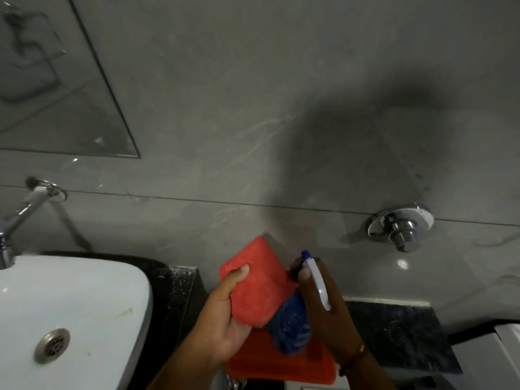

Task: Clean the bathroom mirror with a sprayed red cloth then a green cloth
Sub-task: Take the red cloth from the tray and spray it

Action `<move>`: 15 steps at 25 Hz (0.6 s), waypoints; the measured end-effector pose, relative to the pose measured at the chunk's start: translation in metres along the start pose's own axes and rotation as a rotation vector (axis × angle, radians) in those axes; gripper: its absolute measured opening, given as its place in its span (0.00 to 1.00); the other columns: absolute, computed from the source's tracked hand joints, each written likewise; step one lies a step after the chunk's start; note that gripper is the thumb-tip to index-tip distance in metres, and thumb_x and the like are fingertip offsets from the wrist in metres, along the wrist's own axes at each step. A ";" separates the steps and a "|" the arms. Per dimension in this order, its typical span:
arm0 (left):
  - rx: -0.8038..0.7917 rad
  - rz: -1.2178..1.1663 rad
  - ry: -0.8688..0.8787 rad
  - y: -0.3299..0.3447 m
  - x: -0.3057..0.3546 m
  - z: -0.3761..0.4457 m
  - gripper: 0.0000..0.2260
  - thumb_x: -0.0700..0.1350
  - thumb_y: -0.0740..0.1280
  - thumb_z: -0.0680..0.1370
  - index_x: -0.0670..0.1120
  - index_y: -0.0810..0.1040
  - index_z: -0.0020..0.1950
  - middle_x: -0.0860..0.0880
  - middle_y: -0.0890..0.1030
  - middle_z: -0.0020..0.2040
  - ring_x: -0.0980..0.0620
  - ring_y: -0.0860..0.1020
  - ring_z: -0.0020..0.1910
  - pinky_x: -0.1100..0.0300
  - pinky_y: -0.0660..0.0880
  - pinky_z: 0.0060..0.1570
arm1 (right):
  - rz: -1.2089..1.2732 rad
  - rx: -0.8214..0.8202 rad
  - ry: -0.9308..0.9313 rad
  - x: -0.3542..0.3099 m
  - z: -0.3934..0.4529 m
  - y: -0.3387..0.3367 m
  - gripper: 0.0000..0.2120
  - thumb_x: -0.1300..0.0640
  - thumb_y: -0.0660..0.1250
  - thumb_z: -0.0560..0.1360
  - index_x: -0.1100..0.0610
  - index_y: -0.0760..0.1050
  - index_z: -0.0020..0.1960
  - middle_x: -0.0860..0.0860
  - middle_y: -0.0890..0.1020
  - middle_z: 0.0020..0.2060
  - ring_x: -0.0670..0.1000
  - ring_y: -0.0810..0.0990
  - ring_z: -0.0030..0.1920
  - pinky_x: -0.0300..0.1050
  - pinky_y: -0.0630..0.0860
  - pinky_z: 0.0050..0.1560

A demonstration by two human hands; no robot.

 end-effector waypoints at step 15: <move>0.093 -0.158 0.139 -0.005 0.053 -0.048 0.27 0.63 0.61 0.81 0.44 0.81 0.68 0.35 0.85 0.62 0.36 0.82 0.62 0.43 0.78 0.59 | -0.169 -0.300 0.021 -0.102 -0.007 0.049 0.35 0.27 0.55 0.79 0.57 0.84 0.45 0.50 0.86 0.35 0.51 0.86 0.35 0.44 0.82 0.41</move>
Point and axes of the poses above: each hand's wrist, its own z-axis towards the middle knuckle, its own y-axis out of the palm, x = y × z, the point moved 2 cm from there along z, towards the middle knuckle
